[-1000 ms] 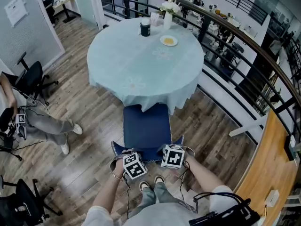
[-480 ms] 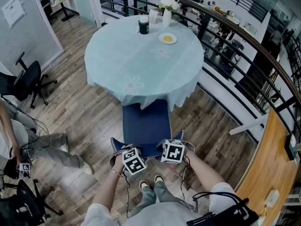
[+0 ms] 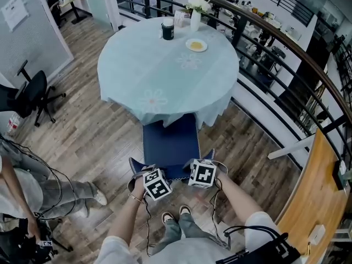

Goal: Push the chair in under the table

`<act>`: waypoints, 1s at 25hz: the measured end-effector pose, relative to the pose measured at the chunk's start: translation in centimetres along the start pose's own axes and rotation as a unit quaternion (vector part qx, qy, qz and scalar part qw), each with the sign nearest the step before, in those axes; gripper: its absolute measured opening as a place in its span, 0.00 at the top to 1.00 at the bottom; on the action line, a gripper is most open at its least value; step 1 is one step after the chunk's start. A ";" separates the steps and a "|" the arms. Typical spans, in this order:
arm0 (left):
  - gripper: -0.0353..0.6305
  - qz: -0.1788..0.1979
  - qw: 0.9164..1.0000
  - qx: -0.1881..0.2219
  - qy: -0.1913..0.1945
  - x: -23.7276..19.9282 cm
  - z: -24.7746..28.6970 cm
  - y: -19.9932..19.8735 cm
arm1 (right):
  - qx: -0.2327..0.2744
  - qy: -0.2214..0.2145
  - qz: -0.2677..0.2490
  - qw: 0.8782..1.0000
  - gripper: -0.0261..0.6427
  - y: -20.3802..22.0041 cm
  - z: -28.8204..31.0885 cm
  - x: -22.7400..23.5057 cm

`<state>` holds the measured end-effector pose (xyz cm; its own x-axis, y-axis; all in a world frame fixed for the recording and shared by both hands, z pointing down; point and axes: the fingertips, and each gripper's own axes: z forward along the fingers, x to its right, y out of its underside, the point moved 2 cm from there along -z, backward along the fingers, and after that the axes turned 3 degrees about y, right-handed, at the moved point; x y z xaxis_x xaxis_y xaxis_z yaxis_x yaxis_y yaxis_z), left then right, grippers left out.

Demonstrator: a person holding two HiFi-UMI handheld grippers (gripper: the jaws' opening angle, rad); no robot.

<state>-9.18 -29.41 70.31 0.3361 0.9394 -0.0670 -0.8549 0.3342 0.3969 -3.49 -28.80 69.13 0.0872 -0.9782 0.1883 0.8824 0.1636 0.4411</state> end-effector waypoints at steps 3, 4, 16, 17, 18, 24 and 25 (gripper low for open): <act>0.65 -0.001 1.000 0.000 -0.004 -0.7 0.2 -0.3 | 0.001 0.001 -0.003 1.000 0.69 0.0 -0.2 0.8; 0.65 -0.002 1.000 -0.001 -0.003 -0.9 0.1 -0.4 | 0.001 0.001 -0.003 1.000 0.69 -0.1 -0.2 1.0; 0.65 -0.003 1.000 0.003 -0.022 -4.7 0.3 -1.9 | 0.002 0.004 -0.006 1.000 0.69 -0.5 -0.8 4.6; 0.65 -0.003 1.000 0.003 -0.023 -5.1 0.4 -2.0 | 0.002 0.005 -0.007 1.000 0.69 -0.5 -0.9 5.0; 0.65 -0.005 1.000 0.002 -0.018 -5.2 0.6 -2.1 | 0.003 0.005 -0.007 1.000 0.69 -0.5 -1.0 5.4; 0.64 -0.010 1.000 -0.001 0.000 -5.2 0.7 -2.3 | 0.003 -0.016 -0.010 1.000 0.68 -0.6 -1.0 5.7; 0.64 -0.011 1.000 -0.001 0.000 -5.3 0.7 -2.3 | 0.003 -0.019 -0.010 1.000 0.67 -0.6 -1.0 5.7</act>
<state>-8.69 -35.19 70.38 0.3543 0.9321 -0.0758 -0.8483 0.3545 0.3934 -3.00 -34.64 69.08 0.0509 -0.9759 0.2123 0.8810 0.1440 0.4507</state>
